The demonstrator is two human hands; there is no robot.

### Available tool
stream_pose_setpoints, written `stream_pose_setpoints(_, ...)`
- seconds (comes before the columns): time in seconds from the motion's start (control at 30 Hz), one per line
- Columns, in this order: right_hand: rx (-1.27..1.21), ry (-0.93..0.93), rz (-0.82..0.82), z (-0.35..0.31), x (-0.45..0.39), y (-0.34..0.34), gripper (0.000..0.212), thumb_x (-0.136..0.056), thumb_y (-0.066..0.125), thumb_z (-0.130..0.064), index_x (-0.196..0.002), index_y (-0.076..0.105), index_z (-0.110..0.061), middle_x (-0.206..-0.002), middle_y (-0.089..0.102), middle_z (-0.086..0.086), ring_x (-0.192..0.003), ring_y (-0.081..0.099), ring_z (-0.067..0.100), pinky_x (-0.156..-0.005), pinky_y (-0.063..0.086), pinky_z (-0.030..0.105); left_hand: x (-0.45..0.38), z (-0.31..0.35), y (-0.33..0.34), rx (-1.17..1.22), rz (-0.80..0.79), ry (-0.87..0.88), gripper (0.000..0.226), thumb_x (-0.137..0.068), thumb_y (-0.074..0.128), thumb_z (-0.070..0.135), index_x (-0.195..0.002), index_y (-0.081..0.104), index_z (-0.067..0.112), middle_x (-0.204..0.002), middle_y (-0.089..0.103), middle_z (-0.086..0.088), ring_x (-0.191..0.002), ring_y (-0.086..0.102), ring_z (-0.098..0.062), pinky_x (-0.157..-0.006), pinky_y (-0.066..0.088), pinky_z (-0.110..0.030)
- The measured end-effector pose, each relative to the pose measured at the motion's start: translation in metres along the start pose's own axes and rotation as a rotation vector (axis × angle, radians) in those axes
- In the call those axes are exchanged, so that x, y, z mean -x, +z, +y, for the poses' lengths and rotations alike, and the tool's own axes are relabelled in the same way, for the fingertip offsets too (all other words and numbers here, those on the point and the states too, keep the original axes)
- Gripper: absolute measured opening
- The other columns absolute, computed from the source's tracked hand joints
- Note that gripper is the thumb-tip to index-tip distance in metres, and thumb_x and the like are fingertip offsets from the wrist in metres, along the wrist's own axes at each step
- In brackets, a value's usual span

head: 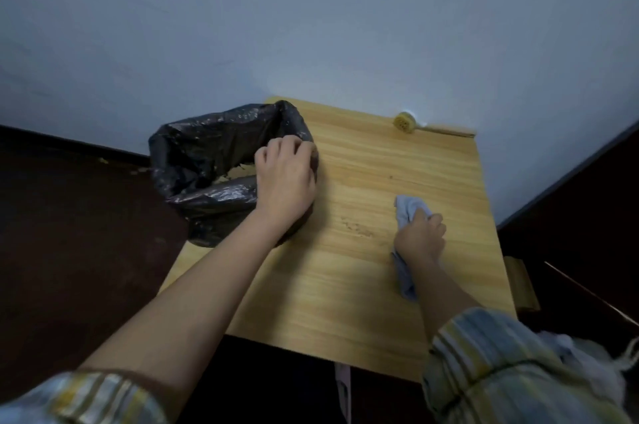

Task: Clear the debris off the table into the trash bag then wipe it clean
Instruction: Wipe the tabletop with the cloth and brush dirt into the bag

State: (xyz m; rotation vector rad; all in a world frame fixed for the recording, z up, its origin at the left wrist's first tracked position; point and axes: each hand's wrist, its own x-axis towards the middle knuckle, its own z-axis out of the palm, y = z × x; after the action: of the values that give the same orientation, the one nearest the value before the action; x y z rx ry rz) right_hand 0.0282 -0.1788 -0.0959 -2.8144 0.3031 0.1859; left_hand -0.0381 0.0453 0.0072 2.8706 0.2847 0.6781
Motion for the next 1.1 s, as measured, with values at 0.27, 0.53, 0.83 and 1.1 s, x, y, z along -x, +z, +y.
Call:
stream_pose_setpoints(0.27, -0.104, -0.189, -0.073, -0.082, 0.051, 0.034, 0.044, -0.095, 0.042, -0.010, -0.139, 0.041, -0.013, -0.134, 0.033, 0.015, -0.125, 0.033, 0.035, -0.105, 0.030, 0.040, 0.024, -0.090, -0.037, -0.029, 0.060, -0.337, 0.045, -0.090, 0.054, 0.025, -0.133, 0.046, 0.013, -0.144, 0.036, -0.011, -0.132, 0.029, -0.033, -0.105, 0.022, -0.046)
stream_pose_setpoints(0.53, -0.081, -0.134, -0.016, -0.073, 0.061, 0.023, 0.040, -0.100, 0.040, -0.018, -0.140, 0.043, -0.014, -0.133, 0.034, 0.017, -0.122, 0.034, 0.037, -0.100, 0.033, 0.041, 0.037, -0.168, -0.042, 0.479, -0.270, -0.990, 0.067, -0.091, 0.054, 0.048, -0.134, 0.039, -0.001, -0.138, 0.041, -0.021, -0.124, 0.042, -0.040, -0.097, 0.041, -0.045)
stream_pose_setpoints(0.83, -0.089, -0.137, -0.066, -0.081, 0.074, -0.011, 0.045, -0.103, 0.034, -0.025, -0.147, 0.033, -0.014, -0.135, 0.029, 0.018, -0.121, 0.037, 0.039, -0.098, 0.040, 0.044, 0.022, -0.178, -0.047, 0.827, -0.308, -0.991, 0.020, -0.094, 0.045, 0.014, -0.110, 0.049, 0.003, -0.119, 0.054, -0.019, -0.104, 0.055, -0.038, -0.073, 0.056, -0.045)
stream_pose_setpoints(1.1, -0.072, 0.035, 0.017, -0.085, 0.068, -0.010, 0.043, -0.102, 0.037, -0.024, -0.143, 0.036, -0.014, -0.138, 0.027, 0.019, -0.123, 0.034, 0.039, -0.096, 0.039, 0.045, 0.006, -0.225, -0.057, 0.597, -0.075, -0.972, 0.034, -0.097, 0.039, 0.015, -0.127, 0.041, 0.001, -0.122, 0.054, -0.021, -0.107, 0.055, -0.038, -0.070, 0.045, -0.036)
